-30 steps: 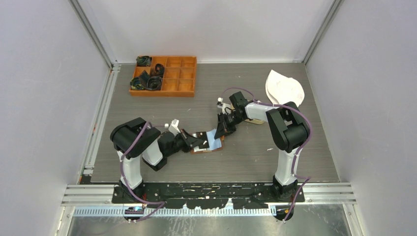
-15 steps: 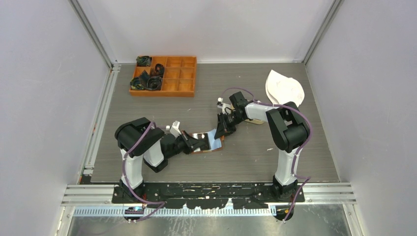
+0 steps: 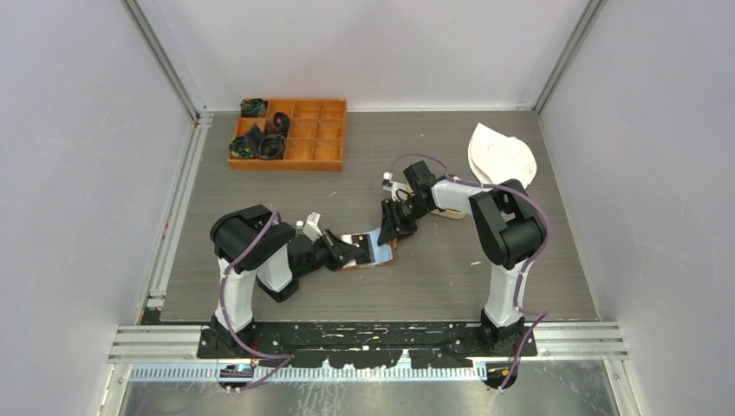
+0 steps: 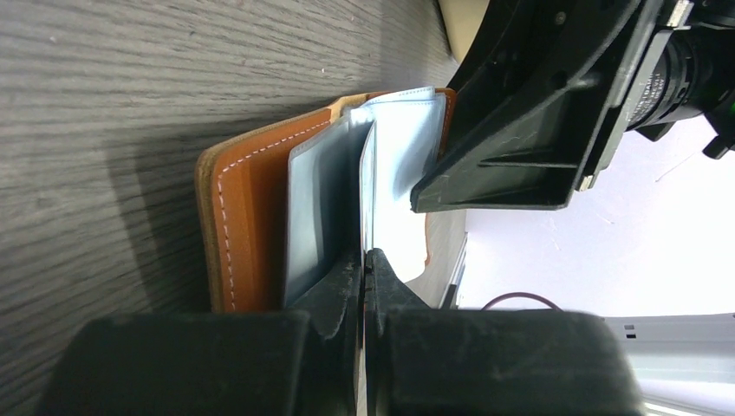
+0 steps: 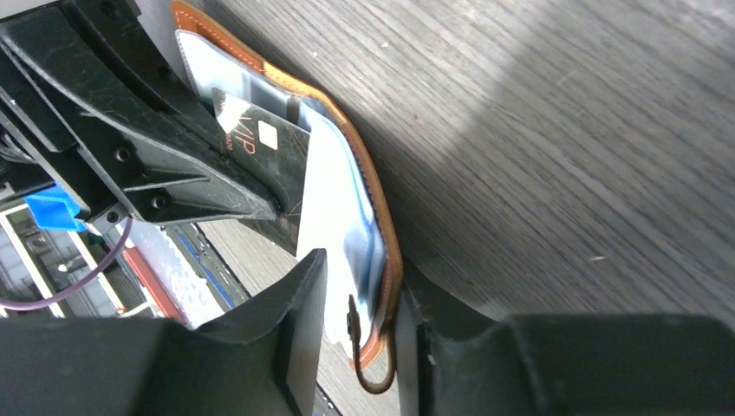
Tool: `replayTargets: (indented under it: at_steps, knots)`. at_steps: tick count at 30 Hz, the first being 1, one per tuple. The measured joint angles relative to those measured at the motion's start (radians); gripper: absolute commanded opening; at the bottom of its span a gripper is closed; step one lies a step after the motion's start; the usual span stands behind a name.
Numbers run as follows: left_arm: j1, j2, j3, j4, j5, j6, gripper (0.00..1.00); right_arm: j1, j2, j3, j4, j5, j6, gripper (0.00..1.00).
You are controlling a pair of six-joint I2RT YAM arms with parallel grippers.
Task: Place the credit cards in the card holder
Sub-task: Insert the credit card into the card holder.
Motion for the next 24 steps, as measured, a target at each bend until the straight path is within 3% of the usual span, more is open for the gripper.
replayTargets:
  at_steps: [4,8,13,19,24]
  knots:
    - [-0.002,0.010,0.006,0.008,0.003,0.000,0.00,0.000,-0.023,0.018,-0.042,0.042,-0.042,0.51]
    - [-0.002,0.021,0.010,0.021,0.007,-0.002,0.00,-0.002,-0.097,0.031,-0.095,0.134,-0.117,0.51]
    - [-0.002,0.031,0.018,0.028,0.014,-0.003,0.01,-0.002,-0.222,0.027,-0.098,0.209,-0.209,0.44]
    - [-0.002,0.038,0.029,0.028,0.024,-0.004,0.02,0.069,-0.379,-0.115,0.056,0.167,-0.350,0.37]
    - [-0.002,0.046,0.040,0.027,0.037,-0.009,0.04,0.186,-0.339,-0.152,0.115,0.159,-0.478,0.32]
